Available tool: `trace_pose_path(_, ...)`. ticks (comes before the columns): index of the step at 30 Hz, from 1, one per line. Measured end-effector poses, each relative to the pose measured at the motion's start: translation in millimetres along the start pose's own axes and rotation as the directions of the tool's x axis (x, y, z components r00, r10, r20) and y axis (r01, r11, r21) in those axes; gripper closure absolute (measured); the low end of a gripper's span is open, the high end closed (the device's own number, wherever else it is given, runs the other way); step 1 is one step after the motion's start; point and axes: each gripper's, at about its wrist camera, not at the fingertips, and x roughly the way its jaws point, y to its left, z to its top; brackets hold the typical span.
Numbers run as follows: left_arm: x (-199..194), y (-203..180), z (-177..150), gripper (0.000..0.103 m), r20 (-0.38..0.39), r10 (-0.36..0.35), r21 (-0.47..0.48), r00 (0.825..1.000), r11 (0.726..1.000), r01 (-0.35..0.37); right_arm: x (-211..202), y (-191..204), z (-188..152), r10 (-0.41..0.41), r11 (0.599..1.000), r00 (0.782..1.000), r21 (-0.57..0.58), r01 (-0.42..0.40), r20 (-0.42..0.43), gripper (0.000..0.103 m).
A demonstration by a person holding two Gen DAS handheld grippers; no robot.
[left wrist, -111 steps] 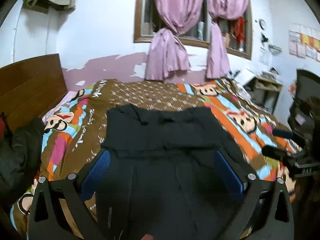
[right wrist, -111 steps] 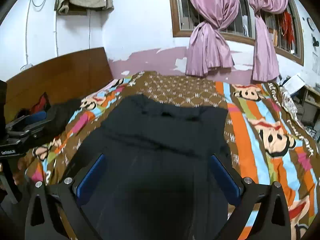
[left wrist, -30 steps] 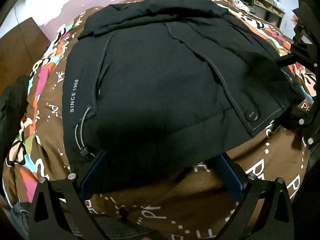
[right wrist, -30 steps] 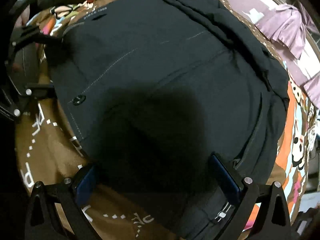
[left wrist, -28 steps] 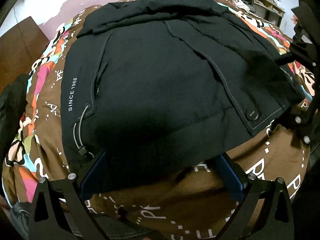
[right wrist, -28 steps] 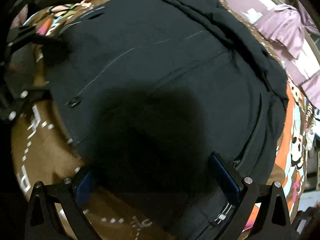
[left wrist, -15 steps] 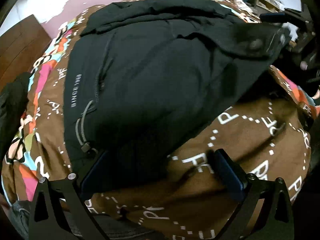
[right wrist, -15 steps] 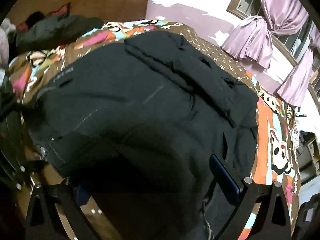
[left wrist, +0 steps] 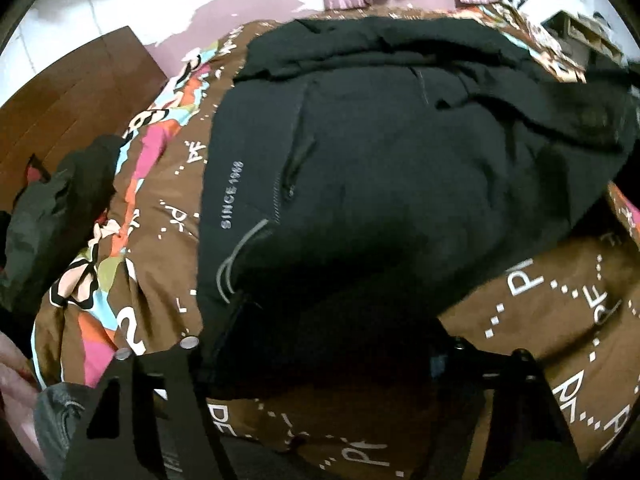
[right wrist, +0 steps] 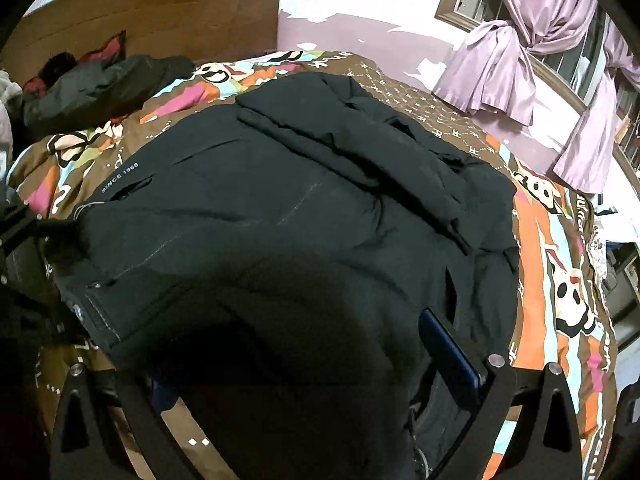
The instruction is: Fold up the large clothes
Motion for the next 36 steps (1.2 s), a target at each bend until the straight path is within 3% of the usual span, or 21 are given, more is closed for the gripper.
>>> trace_pose_path(8, -9.6, 1.6, 5.1, 0.074, 0.035, -0.083, 0.009, 0.996, 0.997, 0.082, -3.2, 7.1, -26.1, -0.010, 0.998, 0.999, -0.058, 0.007, -0.044, 0.000)
trace_pose_path(13, -20.6, 4.3, 12.9, 0.089, 0.089, -0.099, 0.034, 0.991, 0.995, 0.097, -2.3, 22.7, -43.4, 0.011, 0.992, 0.994, -0.123, -0.025, -0.113, 0.000)
trace_pose_path(18, -37.8, 13.0, 39.8, 0.091, 0.153, -0.142, 0.025, 0.978, 0.990, 0.140, -2.3, 28.3, -49.6, 0.015, 0.990, 0.991, -0.135, -0.033, -0.130, 0.000)
trace_pose_path(24, -56.1, 12.4, 71.3, 0.092, 0.233, -0.144, 0.064, 0.962, 0.989, 0.133, 0.8, 30.3, -56.5, -0.025, 0.989, 0.989, -0.147, 0.003, -0.146, 0.000)
trace_pose_path(27, -62.2, 13.8, 83.8, 0.092, 0.265, -0.148, 0.075, 0.953, 0.988, 0.133, 3.9, 33.3, -60.1, -0.094, 0.980, 0.985, -0.187, 0.067, -0.141, 0.000)
trace_pose_path(29, -66.1, 14.3, 90.0, 0.092, 0.281, -0.147, 0.077, 0.948, 0.988, 0.131, 5.6, 29.7, -60.5, -0.184, 0.967, 0.975, -0.203, 0.156, -0.126, 0.000)
trace_pose_path(36, -68.5, 15.2, 96.4, 0.092, 0.289, -0.147, 0.081, 0.946, 0.988, 0.129, -2.2, -8.0, -54.4, -0.347, 0.937, 0.934, -0.065, 0.342, -0.089, 0.000)
